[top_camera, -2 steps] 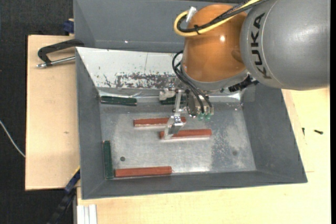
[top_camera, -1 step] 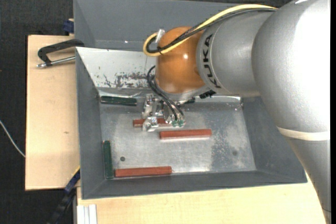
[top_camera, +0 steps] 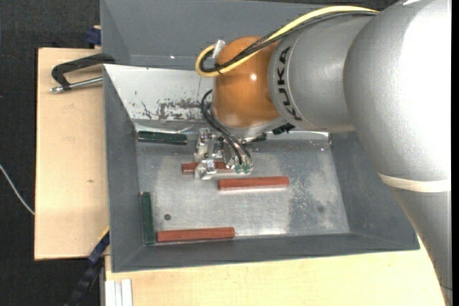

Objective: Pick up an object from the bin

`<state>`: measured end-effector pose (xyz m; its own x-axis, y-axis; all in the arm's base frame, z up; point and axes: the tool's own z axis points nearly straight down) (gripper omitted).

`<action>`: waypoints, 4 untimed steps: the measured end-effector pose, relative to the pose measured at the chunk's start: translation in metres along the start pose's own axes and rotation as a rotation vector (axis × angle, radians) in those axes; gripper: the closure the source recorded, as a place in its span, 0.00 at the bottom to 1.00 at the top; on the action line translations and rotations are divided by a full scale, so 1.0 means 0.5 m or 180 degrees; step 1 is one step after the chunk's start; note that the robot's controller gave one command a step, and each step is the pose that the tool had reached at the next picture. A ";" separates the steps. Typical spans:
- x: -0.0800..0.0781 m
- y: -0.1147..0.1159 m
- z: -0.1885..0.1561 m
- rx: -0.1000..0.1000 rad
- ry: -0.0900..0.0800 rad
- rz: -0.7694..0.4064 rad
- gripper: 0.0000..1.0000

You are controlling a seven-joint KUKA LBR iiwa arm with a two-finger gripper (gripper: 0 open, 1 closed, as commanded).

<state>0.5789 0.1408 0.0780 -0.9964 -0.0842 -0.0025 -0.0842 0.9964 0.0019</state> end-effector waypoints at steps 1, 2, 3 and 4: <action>-0.005 0.044 -0.182 -0.0002 -0.0010 -0.0023 1.00; -0.005 0.043 -0.182 -0.0002 -0.0009 -0.0022 1.00; 0.004 0.049 -0.107 0.0001 -0.0002 -0.0158 1.00; 0.020 0.043 -0.300 -0.0001 -0.0009 -0.0150 1.00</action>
Offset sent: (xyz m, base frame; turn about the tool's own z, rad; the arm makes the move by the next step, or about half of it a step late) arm 0.0000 0.0000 0.0000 0.0000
